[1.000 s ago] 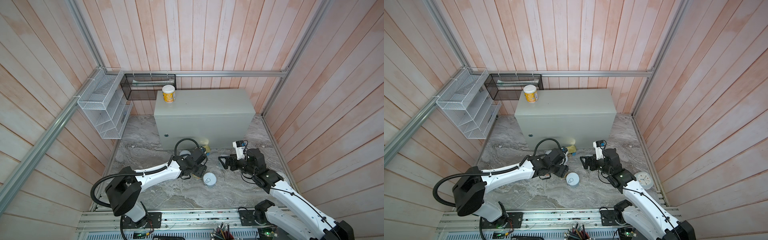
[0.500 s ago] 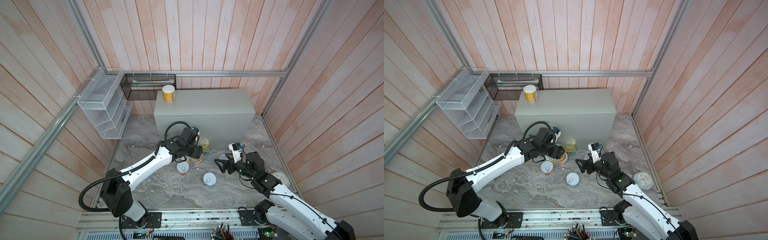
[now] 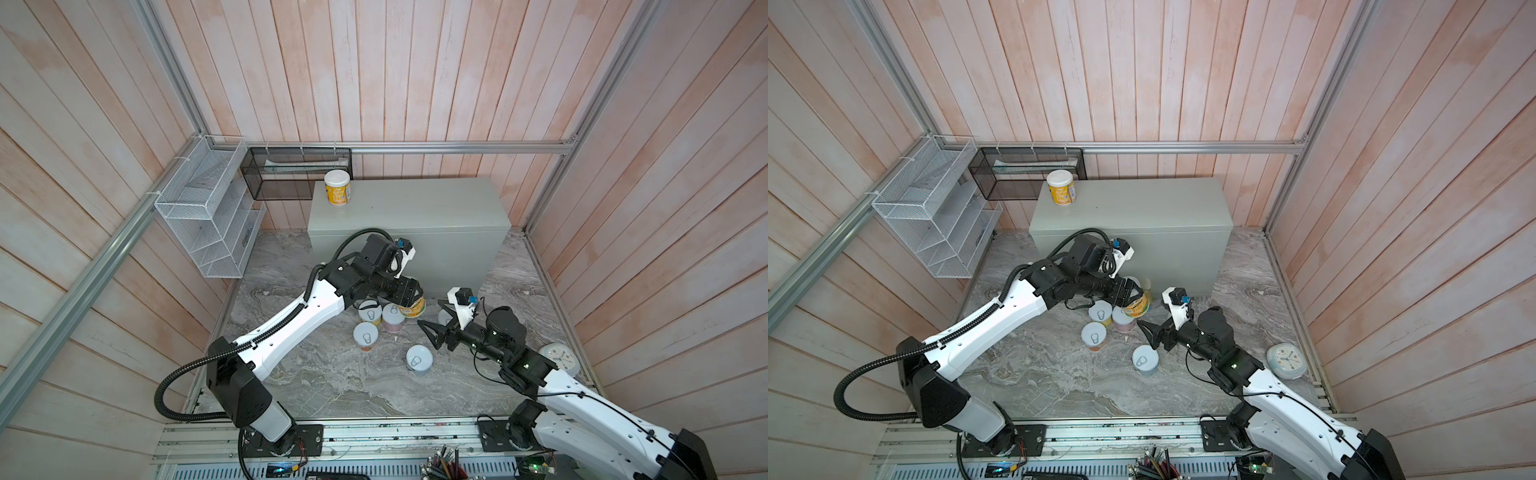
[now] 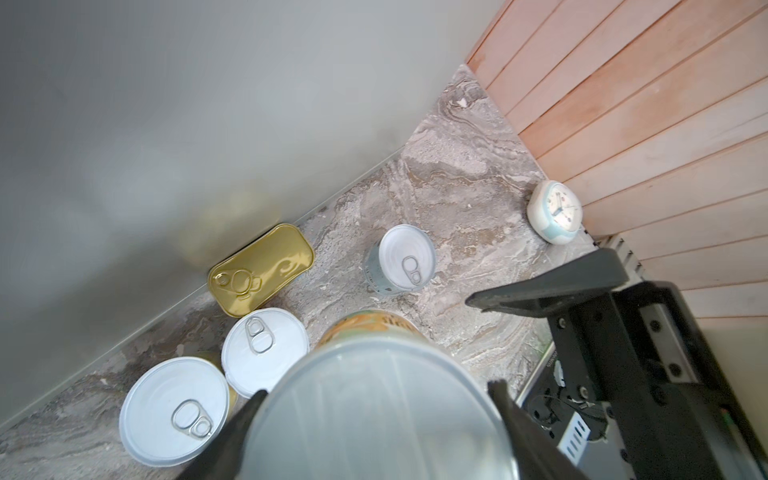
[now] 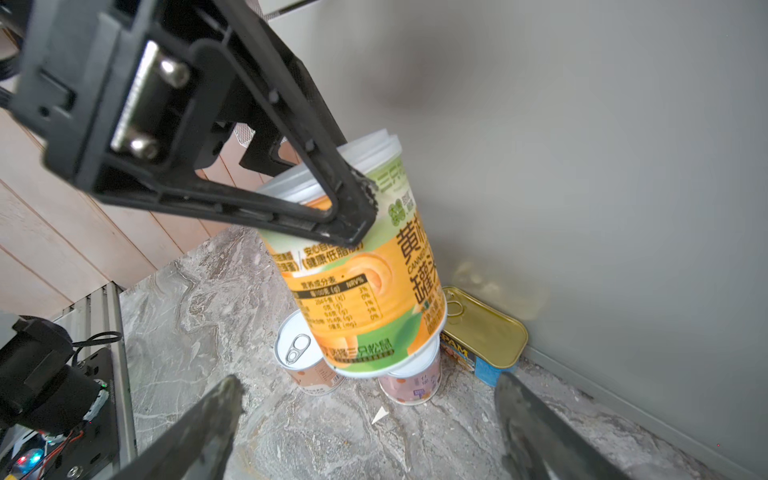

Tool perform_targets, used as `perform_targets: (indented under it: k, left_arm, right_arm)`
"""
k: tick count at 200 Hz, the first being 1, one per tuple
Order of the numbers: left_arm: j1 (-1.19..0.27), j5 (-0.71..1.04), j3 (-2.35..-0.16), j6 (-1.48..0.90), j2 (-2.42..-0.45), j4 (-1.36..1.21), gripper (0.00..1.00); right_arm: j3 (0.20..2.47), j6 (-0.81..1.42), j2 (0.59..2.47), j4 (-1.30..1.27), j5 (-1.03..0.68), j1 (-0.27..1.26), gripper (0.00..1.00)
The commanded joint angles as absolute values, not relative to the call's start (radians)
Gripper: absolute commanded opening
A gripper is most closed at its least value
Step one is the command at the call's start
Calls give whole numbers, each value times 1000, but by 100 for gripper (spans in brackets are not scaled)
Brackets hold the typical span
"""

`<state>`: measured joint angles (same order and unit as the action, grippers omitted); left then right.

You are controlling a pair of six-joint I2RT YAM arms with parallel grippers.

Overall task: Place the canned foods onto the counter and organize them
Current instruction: 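Grasp and lift the green-and-orange labelled can with the left gripper, then move the right gripper onto the can held by the left gripper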

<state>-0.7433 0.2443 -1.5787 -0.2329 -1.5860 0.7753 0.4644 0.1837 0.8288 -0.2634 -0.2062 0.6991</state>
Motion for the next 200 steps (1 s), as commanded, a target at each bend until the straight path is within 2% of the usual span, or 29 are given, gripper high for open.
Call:
perform_targets:
  k: [1, 48, 200]
  left_arm:
    - [-742, 318, -1629, -215, -1584, 746, 50]
    - [-741, 377, -1613, -228, -1585, 698, 50]
    - [-749, 430, -1591, -239, -1592, 674, 50]
  right_arm:
    - [467, 159, 832, -319, -188, 706, 94]
    - [522, 101, 887, -314, -173, 706, 94]
    - [549, 81, 1044, -527, -179, 710, 94]
